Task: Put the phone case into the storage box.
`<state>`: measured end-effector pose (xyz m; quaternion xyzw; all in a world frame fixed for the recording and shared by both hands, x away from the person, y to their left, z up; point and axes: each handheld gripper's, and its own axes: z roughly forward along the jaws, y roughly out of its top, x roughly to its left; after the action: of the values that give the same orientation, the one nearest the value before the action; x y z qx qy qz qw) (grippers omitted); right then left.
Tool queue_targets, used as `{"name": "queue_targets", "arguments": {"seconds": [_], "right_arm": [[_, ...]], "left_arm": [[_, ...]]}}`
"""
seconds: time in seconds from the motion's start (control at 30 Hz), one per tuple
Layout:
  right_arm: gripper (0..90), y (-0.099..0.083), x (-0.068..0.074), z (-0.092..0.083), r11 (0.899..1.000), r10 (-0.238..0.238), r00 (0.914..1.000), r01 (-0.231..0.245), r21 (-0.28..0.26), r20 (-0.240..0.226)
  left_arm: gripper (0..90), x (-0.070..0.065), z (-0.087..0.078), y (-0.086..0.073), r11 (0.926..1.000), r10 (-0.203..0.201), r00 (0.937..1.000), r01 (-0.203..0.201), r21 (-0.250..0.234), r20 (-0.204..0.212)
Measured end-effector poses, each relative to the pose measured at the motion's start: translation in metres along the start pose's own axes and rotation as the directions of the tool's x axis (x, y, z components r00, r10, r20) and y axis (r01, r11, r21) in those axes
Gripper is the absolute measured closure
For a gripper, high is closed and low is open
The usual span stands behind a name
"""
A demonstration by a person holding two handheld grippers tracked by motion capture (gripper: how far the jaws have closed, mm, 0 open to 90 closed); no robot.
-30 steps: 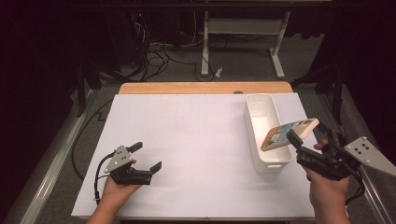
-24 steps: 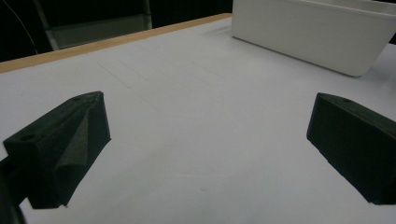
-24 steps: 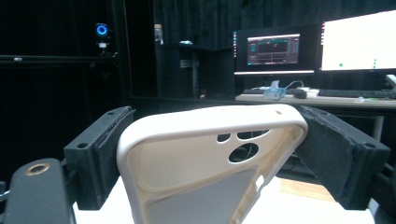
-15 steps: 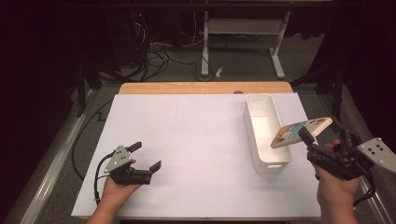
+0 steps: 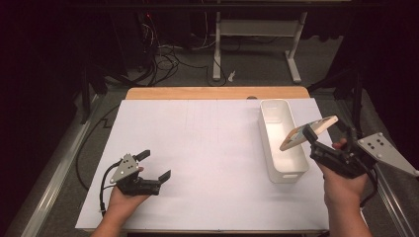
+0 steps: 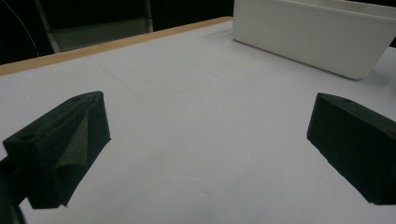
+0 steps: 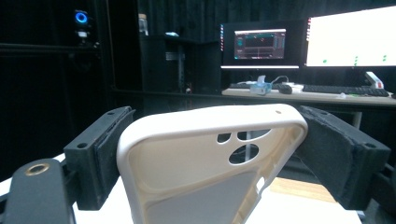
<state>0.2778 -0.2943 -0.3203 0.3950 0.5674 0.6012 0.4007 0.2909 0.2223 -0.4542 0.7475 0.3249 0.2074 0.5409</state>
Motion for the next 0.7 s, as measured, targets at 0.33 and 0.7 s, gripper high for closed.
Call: {"name": "queue_targets", "arguments": {"seconds": [0.33, 0.7], "right_arm": [[14.4, 0.003, 0.001, 0.041, 0.999, -0.004, 0.9983, 0.002, 0.038, 0.057], [14.4, 0.001, -0.007, 0.073, 0.998, 0.002, 0.9942, -0.008, 0.054, 0.108]], "left_arm": [[0.5, 0.001, -0.001, 0.000, 1.0000, 0.006, 1.0000, -0.006, -0.006, 0.002], [0.6, 0.001, -0.002, 0.000, 1.0000, -0.001, 1.0000, 0.001, -0.009, 0.004]]}}
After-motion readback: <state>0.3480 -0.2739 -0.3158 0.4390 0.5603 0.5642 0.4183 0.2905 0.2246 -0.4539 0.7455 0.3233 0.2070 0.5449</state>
